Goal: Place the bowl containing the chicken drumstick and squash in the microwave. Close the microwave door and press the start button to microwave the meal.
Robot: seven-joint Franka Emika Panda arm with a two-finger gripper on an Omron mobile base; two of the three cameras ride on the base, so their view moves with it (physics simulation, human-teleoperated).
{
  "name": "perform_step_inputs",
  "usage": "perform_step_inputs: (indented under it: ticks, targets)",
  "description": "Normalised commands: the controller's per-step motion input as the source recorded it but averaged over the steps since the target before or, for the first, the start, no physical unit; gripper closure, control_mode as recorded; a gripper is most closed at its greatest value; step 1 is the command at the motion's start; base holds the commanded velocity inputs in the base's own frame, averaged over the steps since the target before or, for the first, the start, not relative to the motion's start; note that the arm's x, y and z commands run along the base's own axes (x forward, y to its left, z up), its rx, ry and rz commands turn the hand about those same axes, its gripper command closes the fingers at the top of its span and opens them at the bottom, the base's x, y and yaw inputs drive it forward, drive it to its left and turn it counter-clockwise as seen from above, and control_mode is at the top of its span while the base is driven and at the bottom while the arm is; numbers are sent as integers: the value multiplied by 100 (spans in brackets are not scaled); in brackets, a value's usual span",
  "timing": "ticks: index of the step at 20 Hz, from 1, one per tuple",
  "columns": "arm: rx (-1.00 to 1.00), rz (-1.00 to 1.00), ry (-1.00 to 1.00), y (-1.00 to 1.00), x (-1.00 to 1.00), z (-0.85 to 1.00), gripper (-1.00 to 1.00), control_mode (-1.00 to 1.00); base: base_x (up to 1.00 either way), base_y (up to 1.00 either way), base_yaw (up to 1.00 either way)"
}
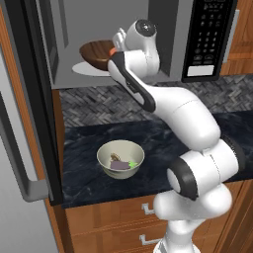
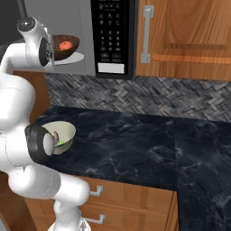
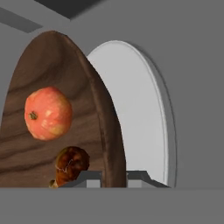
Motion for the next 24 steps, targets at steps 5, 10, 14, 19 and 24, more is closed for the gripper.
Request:
perform_step_inputs:
  ticks: [5,10,14,19,24]
  targets:
    - [0,0,0,13,22,0,-100,-100,0,0,0]
    - [-1,0,0,14,21,0,-100,-100,0,0,0]
    - [0,0,0,4,17,0,-100,-100,0,0,0]
    - [-1,0,-3,0,-10,-7,-100,-100,0,0,0]
    - [-1,0,-20,0,-57,-20,-100,-100,0,0,0]
